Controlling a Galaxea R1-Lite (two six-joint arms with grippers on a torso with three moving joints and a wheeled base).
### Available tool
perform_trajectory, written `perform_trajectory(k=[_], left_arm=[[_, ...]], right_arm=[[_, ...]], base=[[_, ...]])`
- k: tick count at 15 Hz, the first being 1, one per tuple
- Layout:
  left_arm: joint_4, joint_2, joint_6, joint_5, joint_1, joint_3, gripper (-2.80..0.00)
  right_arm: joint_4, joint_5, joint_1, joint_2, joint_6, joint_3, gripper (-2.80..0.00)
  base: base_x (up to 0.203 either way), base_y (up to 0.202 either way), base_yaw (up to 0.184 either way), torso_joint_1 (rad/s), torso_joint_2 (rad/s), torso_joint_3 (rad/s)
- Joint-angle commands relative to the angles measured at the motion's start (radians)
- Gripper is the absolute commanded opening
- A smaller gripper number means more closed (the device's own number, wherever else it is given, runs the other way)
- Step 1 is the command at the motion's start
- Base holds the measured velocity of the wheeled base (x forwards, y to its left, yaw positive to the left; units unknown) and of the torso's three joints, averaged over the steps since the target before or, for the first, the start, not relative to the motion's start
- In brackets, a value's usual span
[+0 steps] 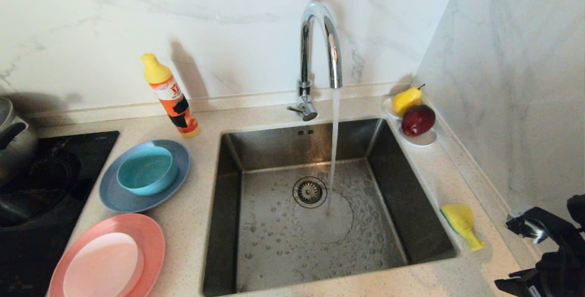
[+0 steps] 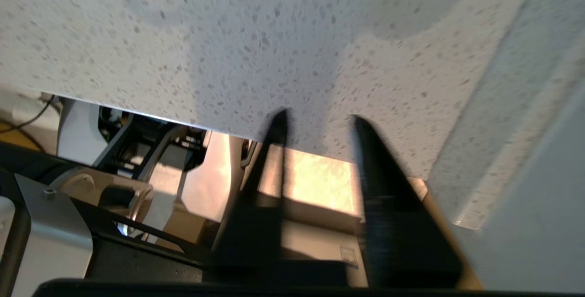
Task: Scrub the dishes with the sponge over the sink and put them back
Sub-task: Pick up a bowl and the sponge
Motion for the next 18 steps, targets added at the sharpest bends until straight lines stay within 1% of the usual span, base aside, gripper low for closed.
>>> perform_trajectory(k=[1,4,6,7,10,14,18], left_arm=[[0.001,0.002,0.000,-0.001,0.000,0.000,-2.80],[0.001,0.002,0.000,0.000,0.000,0.000,-2.80],[0.001,0.002,0.000,0.001,0.000,0.000,-2.80],[0.001,0.002,0.000,-0.001,0.000,0.000,-2.80],[0.001,0.002,0.000,-0.001,0.000,0.000,-2.80],[0.001,0.002,0.000,0.001,0.000,0.000,-2.80],[0.001,0.002,0.000,-0.001,0.000,0.000,-2.80]], right_arm=[[0.001,0.001,0.002,0.038,0.001,0.003,0.00],[-0.036,0.001,0.000,0.104,0.030,0.011,0.00],[-0.122,-0.002,0.000,0.153,0.032,0.033,0.00],[-0.160,-0.006,-0.001,0.173,0.032,0.039,-2.80],[-0.219,-0.021,0.000,0.210,0.033,0.030,-2.80],[-0.222,-0.021,-0.007,0.232,0.035,0.016,-2.80],[-0.218,-0.022,-0.006,0.199,0.032,0.015,-2.80]], base=[[0.000,0.000,0.000,0.000,0.00,0.000],[0.000,0.000,0.000,0.000,0.00,0.000],[0.000,0.000,0.000,0.000,0.00,0.000],[0.000,0.000,0.000,0.000,0.00,0.000],[0.000,0.000,0.000,0.000,0.00,0.000],[0.000,0.000,0.000,0.000,0.00,0.000],[0.000,0.000,0.000,0.000,0.00,0.000]])
